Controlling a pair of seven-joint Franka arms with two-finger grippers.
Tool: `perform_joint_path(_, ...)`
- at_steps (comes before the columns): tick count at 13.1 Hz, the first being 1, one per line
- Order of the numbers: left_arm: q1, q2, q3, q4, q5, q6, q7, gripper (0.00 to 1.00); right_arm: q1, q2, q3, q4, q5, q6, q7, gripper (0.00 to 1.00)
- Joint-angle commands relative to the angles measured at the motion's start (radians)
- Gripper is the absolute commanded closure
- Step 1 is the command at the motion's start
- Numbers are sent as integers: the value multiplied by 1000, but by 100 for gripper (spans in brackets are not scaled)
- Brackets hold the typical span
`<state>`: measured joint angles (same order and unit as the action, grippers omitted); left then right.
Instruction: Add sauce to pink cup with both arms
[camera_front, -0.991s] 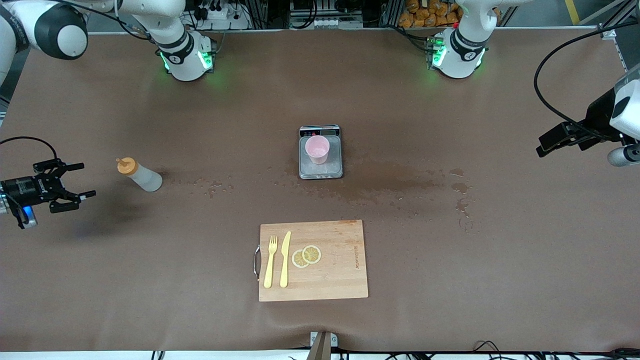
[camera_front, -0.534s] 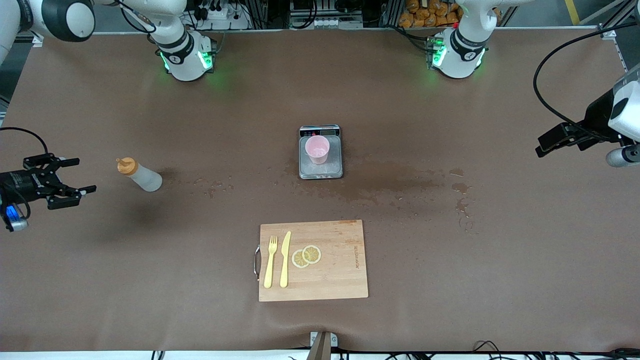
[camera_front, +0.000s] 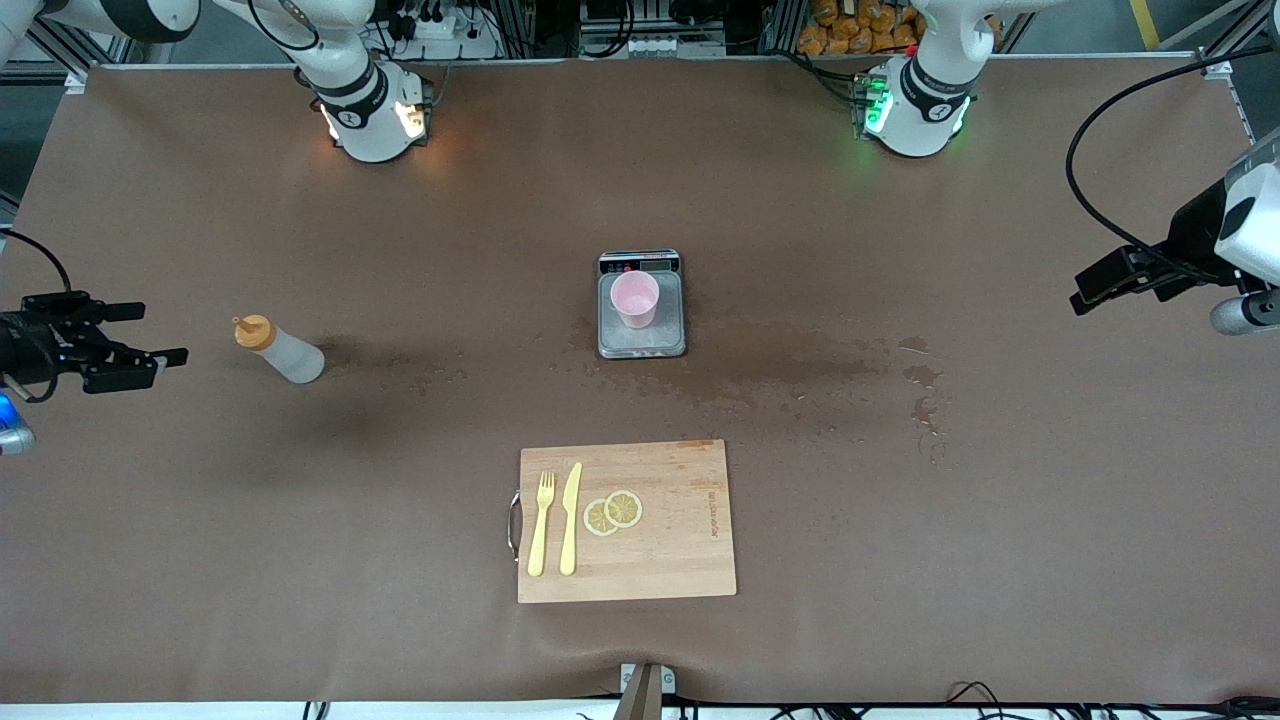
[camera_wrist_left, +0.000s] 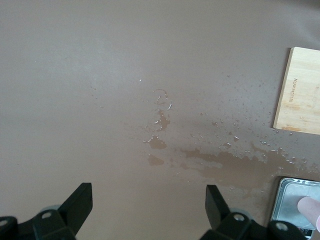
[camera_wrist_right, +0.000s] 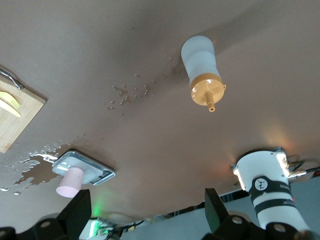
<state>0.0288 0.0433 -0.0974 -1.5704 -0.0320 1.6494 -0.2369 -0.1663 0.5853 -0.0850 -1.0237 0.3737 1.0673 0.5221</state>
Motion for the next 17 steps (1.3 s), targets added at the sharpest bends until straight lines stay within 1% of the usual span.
perform_joint_path(1,3,-6,2,0,-5,-8,18,0,98,-87,-1,-45,-125,55,-16,0)
perform_joint_path(2,3,-5,2,0,-5,-8,17,0,117,-102,-1,-55,-139,59,-16,0)
perform_joint_path(6,2,-3,2,0,-5,-8,17,0,154,-140,-1,-73,-145,62,-17,0)
perform_joint_path(7,2,-2,2,0,-5,-8,17,0,180,-172,-1,-97,-174,87,-17,0)
perform_joint_path(9,2,0,2,0,-5,-8,17,0,255,-279,1,-226,-244,202,-27,0)
perform_joint_path(10,2,0,2,1,-5,-8,17,0,272,-332,1,-299,-260,257,-31,0)
perform_joint_path(11,2,-2,2,1,-5,-8,17,0,274,-375,1,-350,-262,302,-59,0)
perform_joint_path(13,2,-2,2,1,-5,-8,17,0,264,-393,-4,-360,-278,309,-186,0)
perform_joint_path(15,3,-2,2,1,-5,-8,17,0,269,-419,-2,-361,-340,318,-214,0)
perform_joint_path(17,3,-2,2,0,-5,-8,17,0,263,-452,-4,-366,-343,327,-267,0)
